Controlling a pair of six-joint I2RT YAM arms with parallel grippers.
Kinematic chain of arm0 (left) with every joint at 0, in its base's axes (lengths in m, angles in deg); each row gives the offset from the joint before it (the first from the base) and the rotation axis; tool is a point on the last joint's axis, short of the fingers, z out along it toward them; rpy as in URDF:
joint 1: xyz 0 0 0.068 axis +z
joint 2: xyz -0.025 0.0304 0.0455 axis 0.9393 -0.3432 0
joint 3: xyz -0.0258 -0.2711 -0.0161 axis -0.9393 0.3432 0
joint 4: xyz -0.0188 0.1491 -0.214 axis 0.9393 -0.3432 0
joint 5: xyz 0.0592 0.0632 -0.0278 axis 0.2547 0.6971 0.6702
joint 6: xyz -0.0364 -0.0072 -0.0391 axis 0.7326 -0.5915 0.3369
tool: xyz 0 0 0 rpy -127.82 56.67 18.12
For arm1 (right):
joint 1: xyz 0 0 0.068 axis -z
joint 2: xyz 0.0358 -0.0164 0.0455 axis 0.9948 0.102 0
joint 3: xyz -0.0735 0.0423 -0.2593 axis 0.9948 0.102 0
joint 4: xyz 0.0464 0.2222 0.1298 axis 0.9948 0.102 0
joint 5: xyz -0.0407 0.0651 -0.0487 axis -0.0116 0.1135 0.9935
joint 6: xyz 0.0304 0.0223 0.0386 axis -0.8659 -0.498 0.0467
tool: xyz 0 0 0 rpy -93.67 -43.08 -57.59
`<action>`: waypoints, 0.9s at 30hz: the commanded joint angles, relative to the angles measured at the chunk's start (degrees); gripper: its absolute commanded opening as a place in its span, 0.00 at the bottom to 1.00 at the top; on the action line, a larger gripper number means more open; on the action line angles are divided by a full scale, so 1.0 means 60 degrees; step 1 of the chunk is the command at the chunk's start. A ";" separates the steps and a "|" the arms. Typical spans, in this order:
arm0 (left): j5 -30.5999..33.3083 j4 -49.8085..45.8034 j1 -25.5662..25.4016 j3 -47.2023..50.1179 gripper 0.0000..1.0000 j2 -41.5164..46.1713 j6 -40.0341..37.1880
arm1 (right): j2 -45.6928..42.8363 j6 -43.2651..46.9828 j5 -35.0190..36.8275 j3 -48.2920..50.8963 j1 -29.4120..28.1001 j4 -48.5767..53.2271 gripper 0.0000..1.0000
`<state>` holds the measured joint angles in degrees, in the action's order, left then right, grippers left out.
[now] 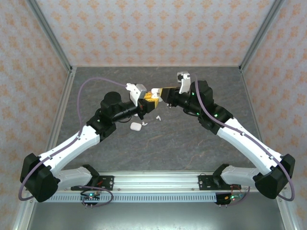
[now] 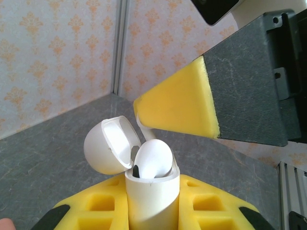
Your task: Insert the wireless bluetooth earbuds into the charging case
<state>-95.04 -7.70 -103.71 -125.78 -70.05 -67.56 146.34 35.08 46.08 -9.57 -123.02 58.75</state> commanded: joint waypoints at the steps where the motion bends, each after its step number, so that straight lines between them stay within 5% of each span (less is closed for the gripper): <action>1: 0.0301 0.0619 -0.0066 0.0040 0.00 0.0265 0.0046 | 0.0057 0.0202 -0.0383 0.0043 -0.0069 0.0085 0.26; 10: 0.0350 0.0704 -0.0058 0.0095 0.00 0.0309 0.0082 | 0.0036 0.0095 -0.0935 0.0128 -0.0069 0.0281 0.27; 27: 0.0123 0.0448 -0.0068 -0.0063 0.00 0.0170 -0.0031 | 0.0001 0.0922 0.0208 -0.0049 -0.0071 0.1076 0.27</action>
<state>-94.38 -7.81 -103.71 -125.04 -70.00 -67.42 146.47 38.60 45.56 -9.48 -123.02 61.74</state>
